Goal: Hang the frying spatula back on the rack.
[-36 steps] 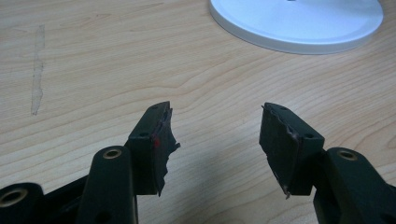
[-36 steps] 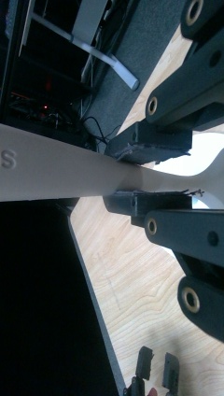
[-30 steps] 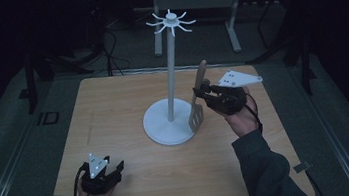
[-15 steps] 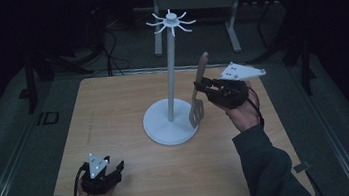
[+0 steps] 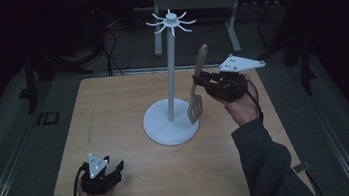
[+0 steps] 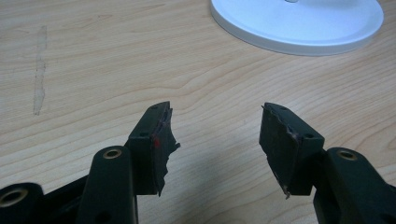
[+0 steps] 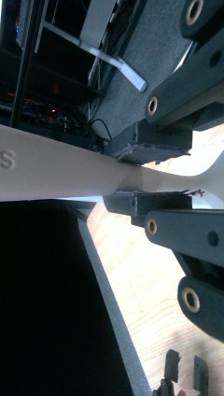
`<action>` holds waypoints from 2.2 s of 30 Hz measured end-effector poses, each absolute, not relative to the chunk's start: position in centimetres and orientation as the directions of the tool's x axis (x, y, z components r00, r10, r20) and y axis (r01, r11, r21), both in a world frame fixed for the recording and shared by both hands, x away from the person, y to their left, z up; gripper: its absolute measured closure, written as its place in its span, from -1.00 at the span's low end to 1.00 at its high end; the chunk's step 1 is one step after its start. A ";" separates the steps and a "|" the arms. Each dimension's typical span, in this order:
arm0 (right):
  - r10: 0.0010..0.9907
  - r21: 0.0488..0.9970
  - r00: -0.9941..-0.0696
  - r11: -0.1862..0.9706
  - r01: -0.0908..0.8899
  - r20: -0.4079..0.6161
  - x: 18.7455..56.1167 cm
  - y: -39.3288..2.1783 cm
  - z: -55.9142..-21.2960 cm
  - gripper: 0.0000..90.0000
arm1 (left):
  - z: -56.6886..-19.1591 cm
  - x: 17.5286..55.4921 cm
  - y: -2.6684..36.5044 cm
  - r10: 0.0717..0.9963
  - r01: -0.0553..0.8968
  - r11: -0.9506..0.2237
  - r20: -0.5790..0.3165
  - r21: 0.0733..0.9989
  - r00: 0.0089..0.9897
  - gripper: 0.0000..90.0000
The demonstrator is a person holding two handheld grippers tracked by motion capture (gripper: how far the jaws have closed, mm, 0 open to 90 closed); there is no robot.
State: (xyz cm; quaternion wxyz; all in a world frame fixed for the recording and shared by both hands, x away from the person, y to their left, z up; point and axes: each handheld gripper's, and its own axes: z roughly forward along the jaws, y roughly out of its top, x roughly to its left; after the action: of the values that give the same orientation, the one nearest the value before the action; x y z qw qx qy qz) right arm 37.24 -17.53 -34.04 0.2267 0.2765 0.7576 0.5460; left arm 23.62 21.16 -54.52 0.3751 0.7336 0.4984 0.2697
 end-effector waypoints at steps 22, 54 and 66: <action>0.666 0.951 -0.745 0.257 0.171 -0.046 38.2 -16.5 -32.1 0.66 | -54.5 23.6 21.2 0.935 0.527 -0.217 0.019 0.822 0.355 -0.01; 0.667 0.949 -0.745 0.240 0.204 -0.009 39.2 -15.3 -31.4 0.66 | -54.5 23.6 21.2 0.934 0.526 -0.217 0.018 0.822 0.356 -0.01; 0.667 0.944 -0.745 0.235 0.232 0.017 40.0 -15.1 -31.4 0.66 | -54.5 23.7 21.2 0.935 0.527 -0.217 0.019 0.822 0.355 -0.02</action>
State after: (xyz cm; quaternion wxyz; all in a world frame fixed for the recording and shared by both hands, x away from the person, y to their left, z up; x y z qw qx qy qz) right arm 40.00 -15.09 -31.42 0.2001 0.2960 0.7598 0.5432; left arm 23.68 21.20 -54.52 0.3771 0.7317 0.4994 0.2703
